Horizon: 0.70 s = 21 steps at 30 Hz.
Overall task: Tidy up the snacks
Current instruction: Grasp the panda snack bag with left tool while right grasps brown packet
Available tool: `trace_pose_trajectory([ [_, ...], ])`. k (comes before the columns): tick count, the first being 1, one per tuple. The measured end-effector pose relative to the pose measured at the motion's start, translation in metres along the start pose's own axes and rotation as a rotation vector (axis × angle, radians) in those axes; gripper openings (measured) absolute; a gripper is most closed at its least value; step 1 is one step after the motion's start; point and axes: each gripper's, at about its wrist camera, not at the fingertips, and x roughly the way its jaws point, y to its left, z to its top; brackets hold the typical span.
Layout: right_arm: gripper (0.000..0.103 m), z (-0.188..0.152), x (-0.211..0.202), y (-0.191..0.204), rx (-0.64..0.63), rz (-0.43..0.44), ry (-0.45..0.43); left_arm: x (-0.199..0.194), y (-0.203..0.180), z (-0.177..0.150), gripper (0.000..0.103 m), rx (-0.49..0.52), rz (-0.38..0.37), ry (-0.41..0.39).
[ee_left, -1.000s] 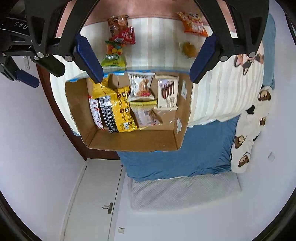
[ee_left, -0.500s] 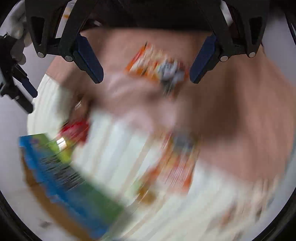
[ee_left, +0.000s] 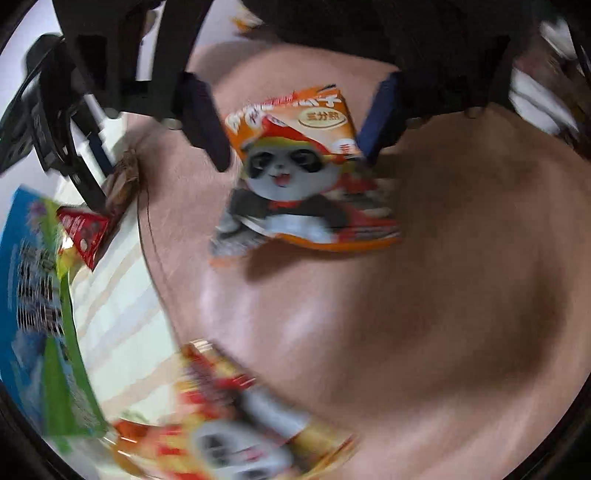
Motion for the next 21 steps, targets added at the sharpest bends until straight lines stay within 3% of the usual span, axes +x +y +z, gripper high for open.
trace_pose_trajectory([
  [2, 0.05, -0.002, 0.003, 0.003, -0.018, -0.015, -0.005, -0.003, -0.022, 0.0, 0.053, 0.117, 0.077, -0.049],
  [7, 0.033, -0.024, -0.003, -0.014, -0.004, 0.01, 0.029, 0.005, -0.09, -0.01, 0.053, 0.491, 0.275, -0.132],
  [9, 0.031, -0.036, -0.004, -0.025, 0.015, 0.021, 0.052, 0.013, -0.114, -0.017, 0.053, 0.615, 0.337, -0.146],
  [13, 0.03, -0.067, -0.005, -0.047, 0.078, 0.076, 0.105, 0.026, -0.142, -0.034, 0.055, 0.733, 0.38, -0.135],
  [16, 0.035, -0.064, -0.01, -0.053, 0.151, 0.122, 0.089, 0.032, -0.146, -0.029, 0.057, 0.706, 0.355, -0.11],
  [19, 0.066, -0.045, -0.014, -0.049, 0.182, 0.133, 0.044, 0.035, -0.143, -0.024, 0.058, 0.663, 0.32, -0.095],
  [21, 0.07, -0.029, -0.008, -0.041, 0.205, 0.139, 0.033, 0.026, -0.133, -0.013, 0.058, 0.652, 0.309, -0.094],
])
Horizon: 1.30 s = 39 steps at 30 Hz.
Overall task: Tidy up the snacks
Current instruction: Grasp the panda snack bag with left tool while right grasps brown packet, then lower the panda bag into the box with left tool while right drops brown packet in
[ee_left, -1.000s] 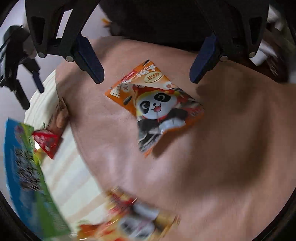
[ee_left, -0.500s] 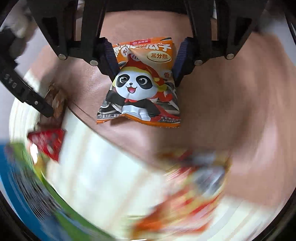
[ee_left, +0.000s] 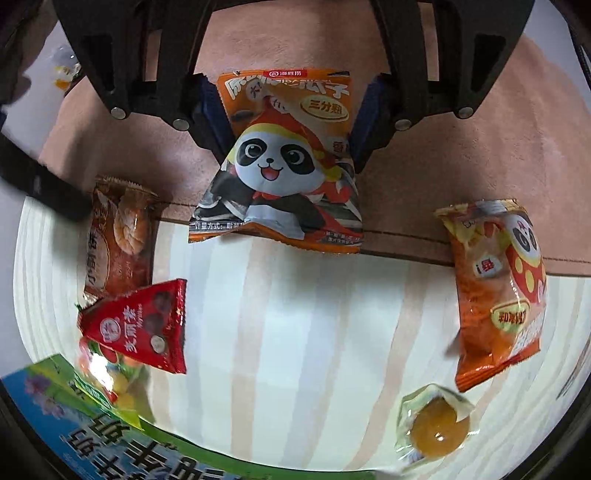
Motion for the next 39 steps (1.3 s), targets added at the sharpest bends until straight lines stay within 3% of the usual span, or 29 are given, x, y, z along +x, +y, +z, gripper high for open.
trace_pose_trajectory([
  [2, 0.07, 0.015, 0.013, 0.016, -0.019, -0.043, 0.009, -0.001, 0.016, 0.0, 0.059, -0.002, -0.003, -0.003],
  [4, 0.071, 0.024, 0.029, 0.036, -0.08, -0.15, 0.015, 0.001, 0.021, 0.001, 0.06, 0.002, 0.001, -0.006],
  [7, 0.06, 0.024, 0.036, 0.047, -0.168, -0.241, -0.002, 0.004, 0.021, 0.002, 0.061, 0.016, 0.009, -0.006],
  [13, 0.06, -0.014, 0.02, 0.019, -0.215, -0.228, 0.042, 0.002, 0.018, -0.009, 0.061, 0.028, 0.008, -0.012],
  [19, 0.06, -0.057, 0.012, -0.009, -0.142, -0.171, 0.114, 0.001, 0.005, -0.035, 0.061, 0.067, 0.02, 0.015],
  [28, 0.061, -0.052, 0.013, -0.038, -0.058, -0.146, 0.113, 0.009, -0.004, -0.05, 0.062, 0.101, 0.056, 0.021],
  [37, 0.07, -0.056, 0.034, -0.016, -0.071, -0.165, 0.109, 0.01, 0.005, -0.043, 0.062, 0.086, 0.051, 0.026],
  [39, 0.073, -0.072, 0.04, -0.011, -0.082, -0.174, 0.107, 0.012, 0.005, -0.043, 0.062, 0.087, 0.053, 0.026],
])
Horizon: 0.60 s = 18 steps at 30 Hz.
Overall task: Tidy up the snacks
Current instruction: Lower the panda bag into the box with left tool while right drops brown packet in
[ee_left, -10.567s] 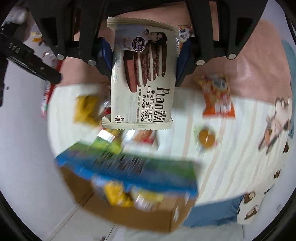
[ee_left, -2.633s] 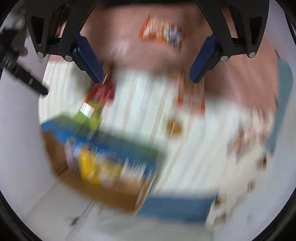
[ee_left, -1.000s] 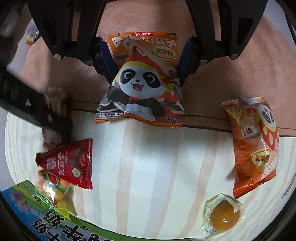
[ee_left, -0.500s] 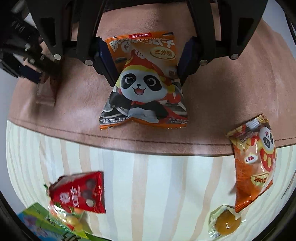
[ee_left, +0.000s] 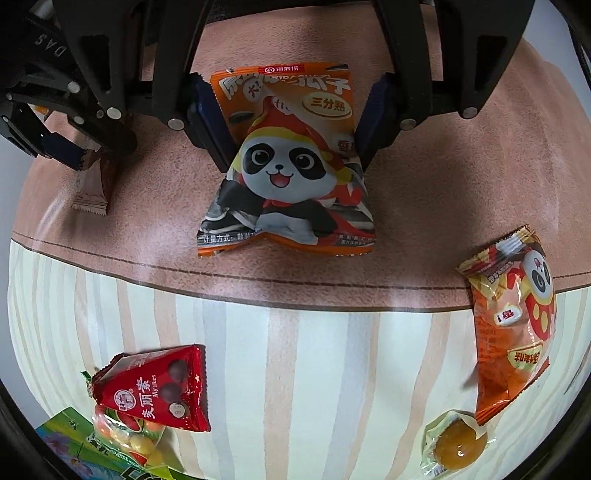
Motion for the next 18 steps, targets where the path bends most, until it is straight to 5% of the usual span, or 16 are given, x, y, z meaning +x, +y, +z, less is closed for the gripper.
trace_pose_trajectory([
  [5, 0.073, -0.006, 0.002, 0.016, -0.016, -0.026, -0.017, -0.005, -0.007, -0.004, 0.061, 0.007, 0.014, -0.009],
  [8, 0.061, -0.009, 0.003, 0.019, -0.031, -0.069, -0.038, -0.01, -0.01, -0.008, 0.058, 0.013, 0.032, -0.025],
  [18, 0.061, -0.008, -0.049, 0.014, -0.017, 0.018, -0.148, -0.059, -0.019, 0.007, 0.049, 0.041, -0.033, -0.103],
])
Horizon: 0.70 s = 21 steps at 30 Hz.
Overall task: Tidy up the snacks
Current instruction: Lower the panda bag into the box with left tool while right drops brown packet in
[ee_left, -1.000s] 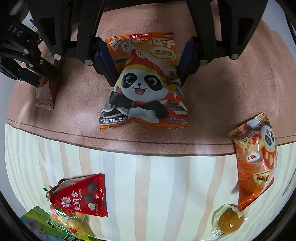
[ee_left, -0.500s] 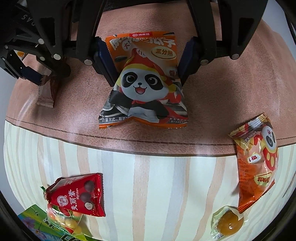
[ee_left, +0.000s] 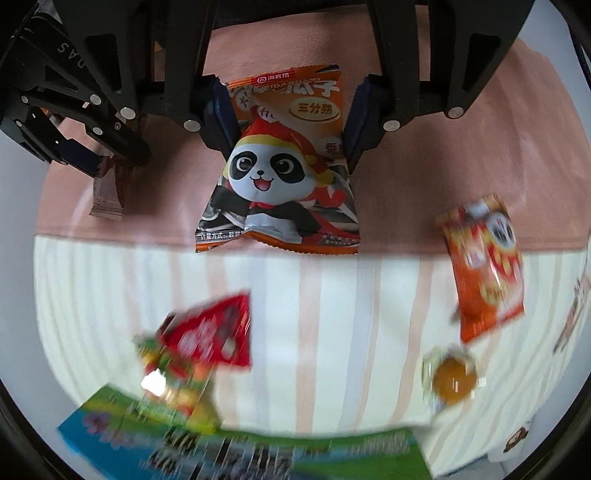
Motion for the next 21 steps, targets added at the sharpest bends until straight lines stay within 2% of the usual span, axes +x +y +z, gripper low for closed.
trace_pose_trajectory([
  [5, 0.061, 0.034, -0.052, 0.006, 0.01, 0.075, -0.093, -0.051, -0.002, 0.034, 0.049, -0.014, -0.084, -0.088],
  [10, 0.061, 0.103, -0.118, 0.007, -0.011, 0.144, -0.206, -0.126, -0.007, 0.096, 0.049, 0.017, -0.156, -0.222],
  [14, 0.061, 0.159, -0.153, 0.01, -0.036, 0.151, -0.28, -0.164, -0.012, 0.156, 0.049, 0.075, -0.138, -0.295],
  [16, 0.061, 0.196, -0.166, 0.01, -0.057, 0.121, -0.319, -0.175, -0.006, 0.188, 0.049, 0.088, -0.132, -0.307],
  [21, 0.061, 0.281, -0.162, 0.001, -0.065, 0.056, -0.299, -0.161, 0.006, 0.277, 0.049, 0.093, -0.045, -0.273],
])
